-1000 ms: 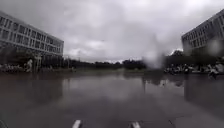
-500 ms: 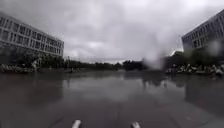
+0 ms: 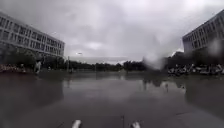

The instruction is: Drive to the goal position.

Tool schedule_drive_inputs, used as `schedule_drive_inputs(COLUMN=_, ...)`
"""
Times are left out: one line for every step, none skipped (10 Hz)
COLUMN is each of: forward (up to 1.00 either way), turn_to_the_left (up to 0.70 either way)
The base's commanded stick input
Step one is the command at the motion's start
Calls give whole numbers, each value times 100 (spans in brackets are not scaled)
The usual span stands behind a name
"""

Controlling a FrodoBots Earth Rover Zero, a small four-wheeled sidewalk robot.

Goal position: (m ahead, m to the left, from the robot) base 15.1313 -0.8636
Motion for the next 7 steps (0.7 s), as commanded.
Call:
schedule_drive_inputs(forward=70, turn_to_the_left=0)
schedule_drive_inputs(forward=70, turn_to_the_left=0)
schedule_drive_inputs(forward=70, turn_to_the_left=0)
schedule_drive_inputs(forward=70, turn_to_the_left=0)
schedule_drive_inputs(forward=70, turn_to_the_left=0)
schedule_drive_inputs(forward=70, turn_to_the_left=0)
schedule_drive_inputs(forward=70, turn_to_the_left=0)
